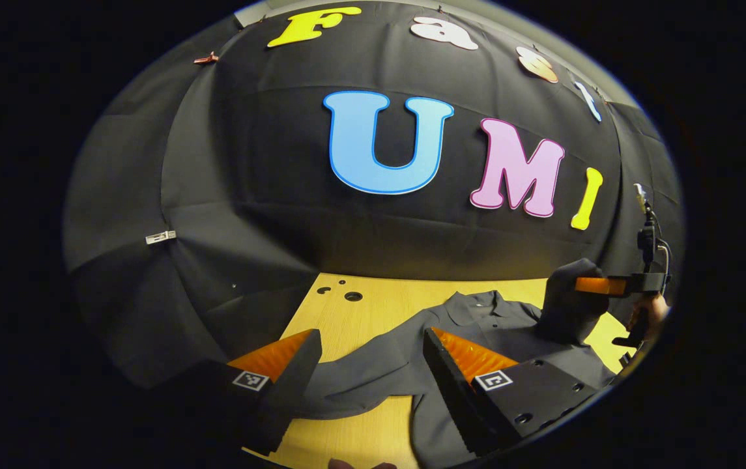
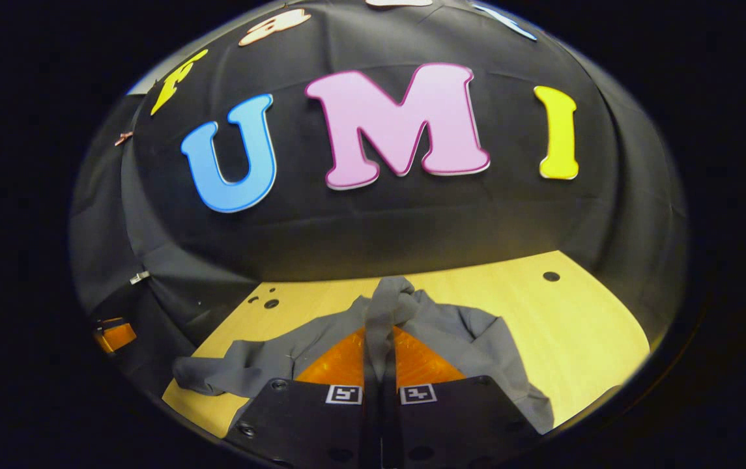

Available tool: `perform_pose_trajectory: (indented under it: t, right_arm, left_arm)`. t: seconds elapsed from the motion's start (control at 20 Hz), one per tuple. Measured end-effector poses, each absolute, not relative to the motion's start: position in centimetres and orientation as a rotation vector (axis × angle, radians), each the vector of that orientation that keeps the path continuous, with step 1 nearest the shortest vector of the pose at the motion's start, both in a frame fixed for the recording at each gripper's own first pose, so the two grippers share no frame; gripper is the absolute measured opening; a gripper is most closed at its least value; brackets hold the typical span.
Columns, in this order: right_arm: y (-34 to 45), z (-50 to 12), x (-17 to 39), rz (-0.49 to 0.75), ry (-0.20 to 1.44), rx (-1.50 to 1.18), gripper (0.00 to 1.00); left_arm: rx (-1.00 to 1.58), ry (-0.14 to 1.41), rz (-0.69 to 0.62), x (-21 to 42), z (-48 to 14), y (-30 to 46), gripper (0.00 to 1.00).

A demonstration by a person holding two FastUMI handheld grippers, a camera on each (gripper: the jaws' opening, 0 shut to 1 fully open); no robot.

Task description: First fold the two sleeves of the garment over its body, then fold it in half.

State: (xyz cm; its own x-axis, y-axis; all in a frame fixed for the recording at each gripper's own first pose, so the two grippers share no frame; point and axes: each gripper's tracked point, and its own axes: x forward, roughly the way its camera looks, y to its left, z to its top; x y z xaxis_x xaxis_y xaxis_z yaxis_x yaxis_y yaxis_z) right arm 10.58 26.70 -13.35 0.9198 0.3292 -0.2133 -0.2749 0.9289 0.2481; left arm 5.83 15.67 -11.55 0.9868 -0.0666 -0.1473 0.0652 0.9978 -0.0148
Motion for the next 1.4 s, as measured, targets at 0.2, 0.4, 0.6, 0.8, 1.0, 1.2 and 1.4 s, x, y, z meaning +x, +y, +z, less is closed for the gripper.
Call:
perform_pose_trajectory:
  t: [0.2,0.4,0.6,0.8,1.0,1.2,1.4]
  right_arm:
    - [29.7,-18.6,11.4,0.292,0.367,0.204,0.06]
    - [32.0,-23.5,11.5,0.284,0.476,0.168,0.06]
    - [33.8,-26.6,11.6,0.293,0.547,0.141,0.07]
    - [35.1,-28.4,11.6,0.291,0.609,0.158,0.09]
    - [36.7,-30.0,10.4,0.352,0.664,0.147,0.16]
    - [38.3,-30.7,8.8,0.402,0.699,0.148,0.43]
    - [40.3,-30.3,6.8,0.481,0.722,0.174,0.64]
  left_arm:
    - [-0.004,0.157,-0.068,5.9,-12.8,17.1,0.99]
    - [-0.033,0.175,-0.053,6.0,-14.2,18.6,0.99]
    - [-0.044,0.188,-0.047,5.8,-15.4,19.5,0.99]
    - [-0.052,0.197,-0.026,5.9,-16.1,20.5,0.94]
    - [-0.060,0.207,-0.005,6.0,-16.8,21.6,0.94]
    - [-0.048,0.217,0.004,6.5,-17.5,22.1,0.94]
    - [-0.040,0.236,0.009,6.7,-18.2,22.2,0.94]
